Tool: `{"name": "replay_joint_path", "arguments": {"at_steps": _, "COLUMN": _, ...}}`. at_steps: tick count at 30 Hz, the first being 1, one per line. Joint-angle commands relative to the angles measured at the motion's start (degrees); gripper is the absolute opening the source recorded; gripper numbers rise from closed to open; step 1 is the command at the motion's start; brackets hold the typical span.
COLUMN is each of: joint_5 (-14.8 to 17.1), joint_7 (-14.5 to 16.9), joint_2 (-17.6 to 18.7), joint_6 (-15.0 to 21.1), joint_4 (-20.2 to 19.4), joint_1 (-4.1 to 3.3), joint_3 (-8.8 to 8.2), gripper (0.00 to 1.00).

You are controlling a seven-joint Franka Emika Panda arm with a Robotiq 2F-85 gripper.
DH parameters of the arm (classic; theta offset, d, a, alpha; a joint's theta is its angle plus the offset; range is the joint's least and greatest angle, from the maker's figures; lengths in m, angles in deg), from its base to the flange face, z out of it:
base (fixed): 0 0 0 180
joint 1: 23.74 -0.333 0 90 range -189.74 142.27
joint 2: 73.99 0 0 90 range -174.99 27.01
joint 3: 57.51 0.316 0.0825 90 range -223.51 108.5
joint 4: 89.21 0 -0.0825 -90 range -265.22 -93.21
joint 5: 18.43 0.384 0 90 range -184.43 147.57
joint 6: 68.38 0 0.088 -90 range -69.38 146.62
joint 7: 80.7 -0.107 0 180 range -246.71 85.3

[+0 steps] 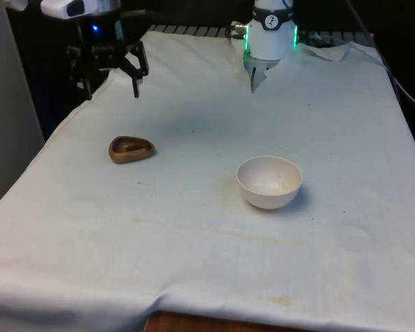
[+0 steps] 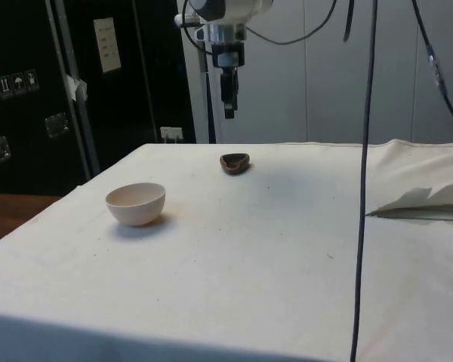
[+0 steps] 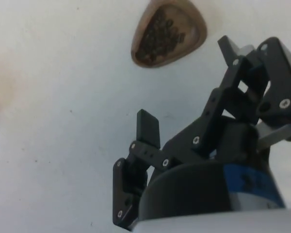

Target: Pour the coffee beans from the cup into the bowl.

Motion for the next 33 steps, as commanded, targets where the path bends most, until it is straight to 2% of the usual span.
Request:
{"name": "replay_joint_path", "arguments": {"at_steps": 1, "joint_5": 0.92, "joint_7": 1.03, "joint_2": 0.74, "joint_6": -0.4, "joint_4": 0.63, "joint_1": 0.8, "joint_3": 0.34, "gripper": 1.0}}
{"name": "replay_joint_path", "arguments": {"at_steps": 5, "joint_5": 3.61, "joint_7": 3.55, "joint_2": 3.15, "joint_6": -1.38, "joint_4": 2.35, "joint_1": 1.2, "joint_3": -0.4, "gripper": 1.0}}
{"name": "replay_joint_path", "arguments": {"at_steps": 6, "joint_5": 3.5, "joint_7": 3.38, "joint_2": 2.81, "joint_6": -0.63, "joint_4": 1.78, "joint_1": 0.57, "joint_3": -0.92, "gripper": 1.0}}
{"name": "replay_joint_path", "arguments": {"at_steps": 7, "joint_5": 4.13, "joint_7": 4.07, "joint_2": 3.72, "joint_6": -1.66, "joint_4": 2.81, "joint_1": 1.32, "joint_3": -0.57, "gripper": 1.0}}
{"name": "replay_joint_path", "arguments": {"at_steps": 14, "joint_5": 7.85, "joint_7": 7.22, "joint_2": 8.14, "joint_6": -3.09, "joint_4": 6.65, "joint_1": 1.66, "joint_3": -2.18, "gripper": 1.0}}
{"name": "replay_joint_path", "arguments": {"at_steps": 15, "joint_5": 7.91, "joint_7": 7.1, "joint_2": 8.02, "joint_6": -2.81, "joint_4": 6.36, "joint_1": 1.09, "joint_3": -2.64, "gripper": 1.0}}
{"name": "replay_joint_path", "arguments": {"at_steps": 16, "joint_5": 8.25, "joint_7": 7.56, "joint_2": 8.65, "joint_6": -3.15, "joint_4": 7.05, "joint_1": 1.72, "joint_3": -2.35, "gripper": 1.0}}
{"name": "replay_joint_path", "arguments": {"at_steps": 18, "joint_5": 9.45, "joint_7": 8.59, "joint_2": 10.2, "joint_6": -3.27, "joint_4": 8.19, "joint_1": 2.01, "joint_3": -2.69, "gripper": 1.0}}
{"name": "replay_joint_path", "arguments": {"at_steps": 24, "joint_5": 12.09, "joint_7": 11.06, "joint_2": 13.18, "joint_6": -3.55, "joint_4": 10.26, "joint_1": 2.29, "joint_3": -3.84, "gripper": 1.0}}
{"name": "replay_joint_path", "arguments": {"at_steps": 25, "joint_5": 12.03, "joint_7": 10.77, "joint_2": 12.95, "joint_6": -3.27, "joint_4": 9.85, "joint_1": 1.89, "joint_3": -4.07, "gripper": 1.0}}
{"name": "replay_joint_path", "arguments": {"at_steps": 26, "joint_5": 12.43, "joint_7": 11.34, "joint_2": 13.52, "joint_6": -3.44, "joint_4": 10.43, "joint_1": 2.29, "joint_3": -3.95, "gripper": 1.0}}
{"name": "replay_joint_path", "arguments": {"at_steps": 33, "joint_5": 13.52, "joint_7": 12.72, "joint_2": 15.01, "joint_6": -2.98, "joint_4": 10.89, "joint_1": 2.46, "joint_3": -4.24, "gripper": 1.0}}
